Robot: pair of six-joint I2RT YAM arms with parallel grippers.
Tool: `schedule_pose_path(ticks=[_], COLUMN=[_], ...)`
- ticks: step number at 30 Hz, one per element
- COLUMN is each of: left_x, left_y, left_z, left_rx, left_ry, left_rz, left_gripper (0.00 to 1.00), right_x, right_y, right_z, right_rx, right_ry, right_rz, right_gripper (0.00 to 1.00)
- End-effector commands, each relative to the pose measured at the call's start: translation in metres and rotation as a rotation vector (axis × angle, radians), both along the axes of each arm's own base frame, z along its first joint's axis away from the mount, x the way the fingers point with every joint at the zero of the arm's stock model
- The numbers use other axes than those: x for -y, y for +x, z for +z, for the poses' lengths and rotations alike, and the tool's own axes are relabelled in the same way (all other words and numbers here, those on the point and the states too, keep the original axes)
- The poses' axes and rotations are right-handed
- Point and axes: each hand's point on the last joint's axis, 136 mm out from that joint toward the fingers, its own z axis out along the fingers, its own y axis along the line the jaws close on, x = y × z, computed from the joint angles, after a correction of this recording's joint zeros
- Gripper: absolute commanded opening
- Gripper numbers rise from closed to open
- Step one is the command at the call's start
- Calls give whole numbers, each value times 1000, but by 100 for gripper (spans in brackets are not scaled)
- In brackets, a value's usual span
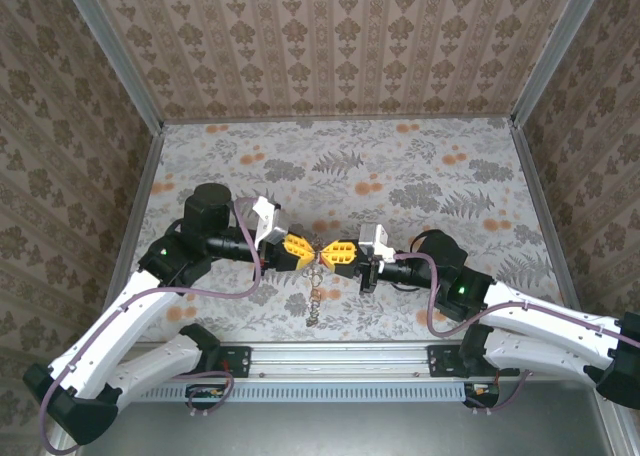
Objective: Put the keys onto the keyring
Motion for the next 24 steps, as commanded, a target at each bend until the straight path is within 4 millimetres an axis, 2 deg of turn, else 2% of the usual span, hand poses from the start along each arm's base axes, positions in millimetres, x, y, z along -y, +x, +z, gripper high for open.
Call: schedule_pose_path(ticks=[1,24], left_x=[-3,-4], left_y=[-8,-11], left_z=[22,26], left_rx=[85,97], left_ry=[-73,-85], left_rz=[-35,-38], left_gripper=[0,0], right_x=[-2,-2], right_y=[0,5], right_z=[-7,-9], right_rx=[-29,-56], right_ry=[-30,-20], right_rz=[11,17], right_gripper=[0,0])
